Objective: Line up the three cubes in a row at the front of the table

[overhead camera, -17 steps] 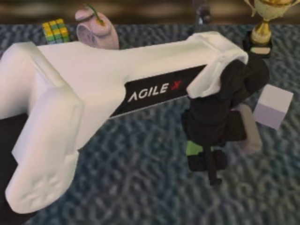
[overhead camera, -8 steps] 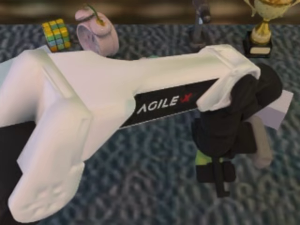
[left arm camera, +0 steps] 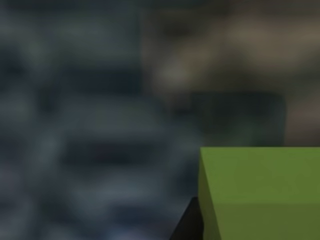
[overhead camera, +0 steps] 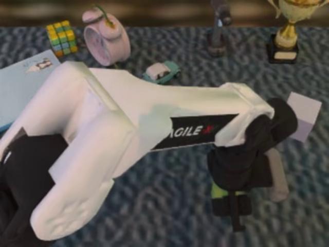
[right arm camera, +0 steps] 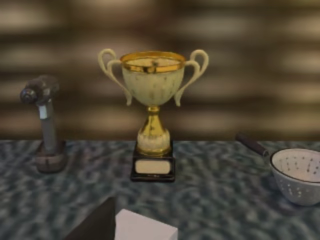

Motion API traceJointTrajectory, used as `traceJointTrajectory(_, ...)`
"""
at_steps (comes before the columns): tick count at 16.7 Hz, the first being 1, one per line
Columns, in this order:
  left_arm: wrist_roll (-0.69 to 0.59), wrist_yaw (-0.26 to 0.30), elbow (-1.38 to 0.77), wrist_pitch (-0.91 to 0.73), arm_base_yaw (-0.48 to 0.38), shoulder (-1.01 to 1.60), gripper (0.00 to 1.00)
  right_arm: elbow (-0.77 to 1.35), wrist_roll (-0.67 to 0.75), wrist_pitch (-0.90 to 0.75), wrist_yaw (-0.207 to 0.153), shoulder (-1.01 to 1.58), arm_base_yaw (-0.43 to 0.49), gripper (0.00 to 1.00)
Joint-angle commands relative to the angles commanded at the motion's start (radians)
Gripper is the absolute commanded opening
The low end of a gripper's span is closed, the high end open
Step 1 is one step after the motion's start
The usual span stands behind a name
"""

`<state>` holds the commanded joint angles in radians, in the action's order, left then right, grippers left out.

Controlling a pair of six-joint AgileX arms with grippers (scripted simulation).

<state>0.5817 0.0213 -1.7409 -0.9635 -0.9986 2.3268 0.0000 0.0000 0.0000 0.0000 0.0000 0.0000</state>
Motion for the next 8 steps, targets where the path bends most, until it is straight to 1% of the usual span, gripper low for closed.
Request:
traceJointTrajectory(2,0.0,0.0,0.0,0.0,0.0,0.0,0.0,0.0,0.0,0.0,0.0,0.0,0.0,1.0)
traceJointTrajectory(8,0.0,0.0,0.0,0.0,0.0,0.0,0.45,0.0,0.0,0.0,0.0,0.0,0.0,1.0)
